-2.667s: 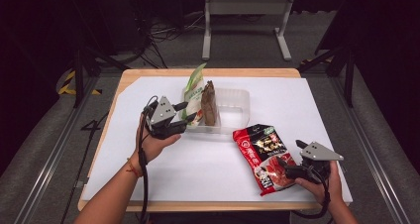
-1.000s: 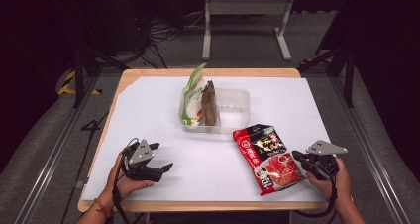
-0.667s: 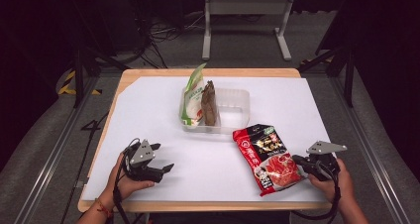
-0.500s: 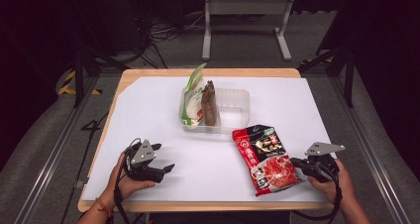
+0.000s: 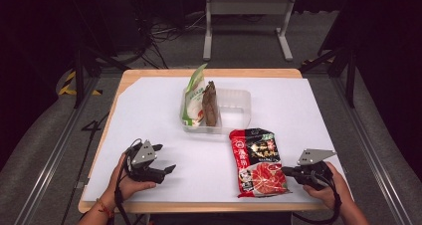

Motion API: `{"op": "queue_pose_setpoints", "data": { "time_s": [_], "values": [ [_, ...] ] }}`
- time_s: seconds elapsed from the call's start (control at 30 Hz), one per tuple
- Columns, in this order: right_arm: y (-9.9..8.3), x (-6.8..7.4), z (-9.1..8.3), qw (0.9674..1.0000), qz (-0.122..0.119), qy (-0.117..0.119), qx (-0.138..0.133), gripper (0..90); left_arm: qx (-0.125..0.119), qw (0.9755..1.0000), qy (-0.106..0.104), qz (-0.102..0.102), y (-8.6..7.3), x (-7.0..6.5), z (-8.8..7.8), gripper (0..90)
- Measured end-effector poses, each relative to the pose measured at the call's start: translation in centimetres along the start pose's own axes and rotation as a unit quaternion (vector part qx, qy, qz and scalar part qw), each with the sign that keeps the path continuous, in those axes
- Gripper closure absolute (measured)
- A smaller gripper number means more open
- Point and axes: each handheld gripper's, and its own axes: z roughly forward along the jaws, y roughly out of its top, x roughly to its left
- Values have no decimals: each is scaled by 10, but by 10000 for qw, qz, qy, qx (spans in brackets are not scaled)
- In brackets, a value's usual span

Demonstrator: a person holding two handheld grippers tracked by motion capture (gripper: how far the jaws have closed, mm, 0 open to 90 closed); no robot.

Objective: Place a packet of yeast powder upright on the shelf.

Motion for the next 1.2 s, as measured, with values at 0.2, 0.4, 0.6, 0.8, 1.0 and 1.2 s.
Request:
{"op": "queue_pose_setpoints", "data": {
  "time_s": [0.2,0.4,0.6,0.8,1.0,1.2],
  "values": [
    [-1,-1,5,9994,137,317,-83,900,19,10000,-27,6,0,-1,1,185],
    [-4,-4,9,9995,160,275,36,900,22,10000,-2,31,0,0,0,185],
    [-2,-1,10,9990,50,447,-40,900,33,10000,-6,31,0,0,1,185],
    [1,6,15,9978,-1,644,-167,900,23,10000,-26,14,1,0,2,184],
    [8,19,23,9973,-119,687,-211,900,-21,10000,51,3,2,0,2,184],
    [12,14,18,9973,-142,577,-425,789,-7,10000,75,-13,1,1,1,183]
  ]
}}
